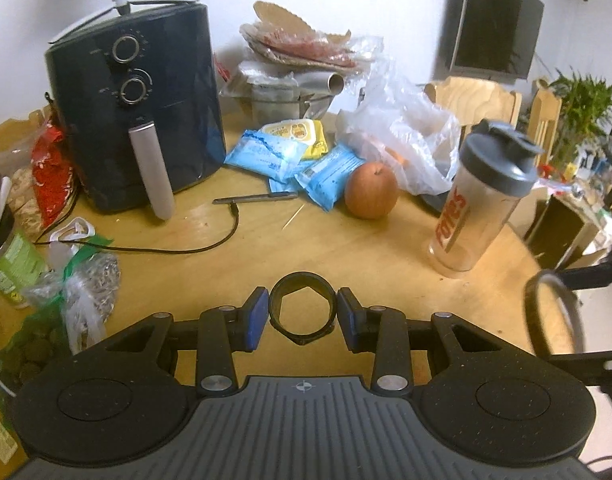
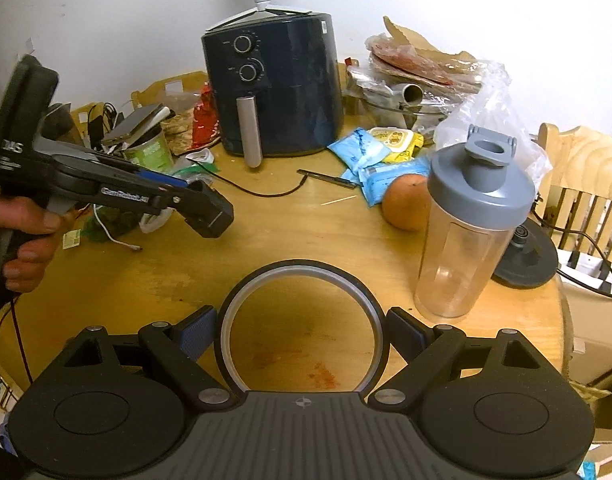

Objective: Organize objects
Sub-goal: 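Lift the hexagonal block with the left tool, then carry the block and ring over the box and open both tools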

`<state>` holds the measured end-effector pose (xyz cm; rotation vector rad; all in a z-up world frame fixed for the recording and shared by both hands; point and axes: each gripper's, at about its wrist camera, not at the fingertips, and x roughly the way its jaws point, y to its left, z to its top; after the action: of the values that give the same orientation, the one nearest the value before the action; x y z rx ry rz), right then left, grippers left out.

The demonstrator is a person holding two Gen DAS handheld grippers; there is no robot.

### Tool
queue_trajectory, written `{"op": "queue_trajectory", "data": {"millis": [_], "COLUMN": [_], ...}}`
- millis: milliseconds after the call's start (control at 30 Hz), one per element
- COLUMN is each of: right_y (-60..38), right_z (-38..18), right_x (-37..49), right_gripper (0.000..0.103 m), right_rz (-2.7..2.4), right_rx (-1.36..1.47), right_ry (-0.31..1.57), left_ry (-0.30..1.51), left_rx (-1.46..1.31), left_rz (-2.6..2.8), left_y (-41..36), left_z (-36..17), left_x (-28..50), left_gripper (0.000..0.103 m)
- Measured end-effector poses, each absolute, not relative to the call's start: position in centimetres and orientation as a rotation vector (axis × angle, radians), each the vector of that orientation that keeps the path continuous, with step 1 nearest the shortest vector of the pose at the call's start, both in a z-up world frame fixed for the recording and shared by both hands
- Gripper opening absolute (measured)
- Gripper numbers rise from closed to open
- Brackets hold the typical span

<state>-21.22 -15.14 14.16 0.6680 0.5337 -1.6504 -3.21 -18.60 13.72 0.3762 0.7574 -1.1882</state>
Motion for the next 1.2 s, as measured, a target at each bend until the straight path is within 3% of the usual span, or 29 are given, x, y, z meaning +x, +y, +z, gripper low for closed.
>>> {"op": "queue_trajectory", "data": {"millis": [600, 1200], "right_y": [-14.6, -13.0], "right_z": [14.6, 14.6], "right_x": [-19.0, -17.5], "right_gripper": [0.091, 0.091], "right_rz": [-1.689, -1.769], "right_rx": [0.666, 0.704], "right_ry": [0.497, 0.468], "left_ry": [0.807, 0.929], "left_rx": [0.235, 0.226], "left_rz": [-1.246, -1.355], "left_y": [-11.9, -7.8], "left_z": [17.0, 15.6], "left_x": [-5.4, -10.3], "left_gripper": [0.037, 0.037]}}
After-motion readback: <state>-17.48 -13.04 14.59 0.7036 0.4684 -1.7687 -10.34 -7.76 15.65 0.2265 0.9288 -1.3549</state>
